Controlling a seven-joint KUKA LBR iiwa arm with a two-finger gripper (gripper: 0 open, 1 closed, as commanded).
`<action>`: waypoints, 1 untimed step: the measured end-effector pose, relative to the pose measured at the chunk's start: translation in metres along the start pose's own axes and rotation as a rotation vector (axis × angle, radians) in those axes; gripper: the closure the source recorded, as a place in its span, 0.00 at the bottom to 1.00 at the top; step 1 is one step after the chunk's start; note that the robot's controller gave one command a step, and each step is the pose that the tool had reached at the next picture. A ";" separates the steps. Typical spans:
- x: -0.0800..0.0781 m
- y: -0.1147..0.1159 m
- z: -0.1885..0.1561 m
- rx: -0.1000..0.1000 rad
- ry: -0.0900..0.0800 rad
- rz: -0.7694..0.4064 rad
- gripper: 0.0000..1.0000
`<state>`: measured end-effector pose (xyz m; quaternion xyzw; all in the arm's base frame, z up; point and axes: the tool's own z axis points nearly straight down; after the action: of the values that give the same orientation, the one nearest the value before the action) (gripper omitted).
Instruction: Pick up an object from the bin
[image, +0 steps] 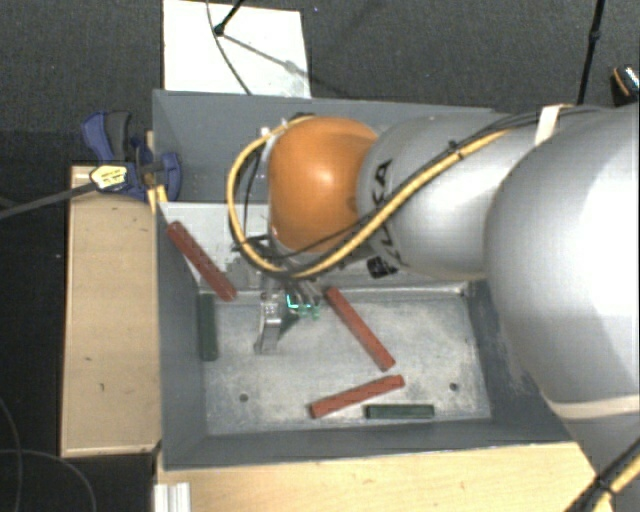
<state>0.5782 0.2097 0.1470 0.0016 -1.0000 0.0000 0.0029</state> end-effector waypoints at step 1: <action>-0.010 -0.099 0.075 0.003 -0.004 -0.221 0.00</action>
Offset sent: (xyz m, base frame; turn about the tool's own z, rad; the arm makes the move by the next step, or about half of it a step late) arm 0.0095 -0.0951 -0.0731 -0.2262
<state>0.5879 0.1105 0.0722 0.1117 -0.9937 0.0012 0.0011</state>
